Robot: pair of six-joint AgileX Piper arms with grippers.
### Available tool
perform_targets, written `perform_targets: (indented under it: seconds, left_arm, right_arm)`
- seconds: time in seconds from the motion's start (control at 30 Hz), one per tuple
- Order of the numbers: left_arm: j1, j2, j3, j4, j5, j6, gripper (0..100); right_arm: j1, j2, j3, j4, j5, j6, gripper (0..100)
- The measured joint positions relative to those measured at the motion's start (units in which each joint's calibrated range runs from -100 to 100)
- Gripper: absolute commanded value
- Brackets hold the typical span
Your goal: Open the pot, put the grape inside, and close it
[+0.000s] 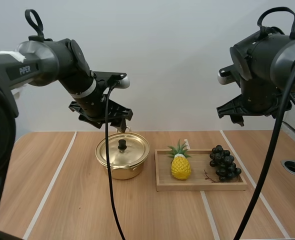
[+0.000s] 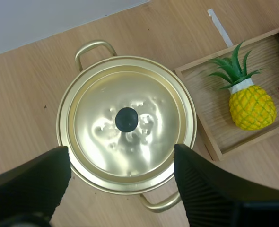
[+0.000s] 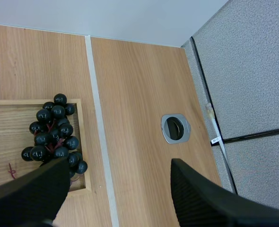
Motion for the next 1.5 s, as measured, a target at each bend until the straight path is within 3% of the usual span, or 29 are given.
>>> perform_targets:
  seconds: [0.27,0.63,1.5]
  left_arm:
    - [0.00,2.94,0.27,-2.86,-9.32,3.80,100]
    - [0.00,10.22,0.27,-7.34,-10.47,7.21,100]
    - [-0.07,18.23,0.27,-9.95,-17.50,10.37,100]
  right_arm:
    - [0.00,0.00,0.00,0.48,0.00,0.00,100]
    - [0.00,0.00,0.00,8.32,0.00,0.00,100]
    - [0.00,0.00,0.00,8.80,0.00,0.00,100]
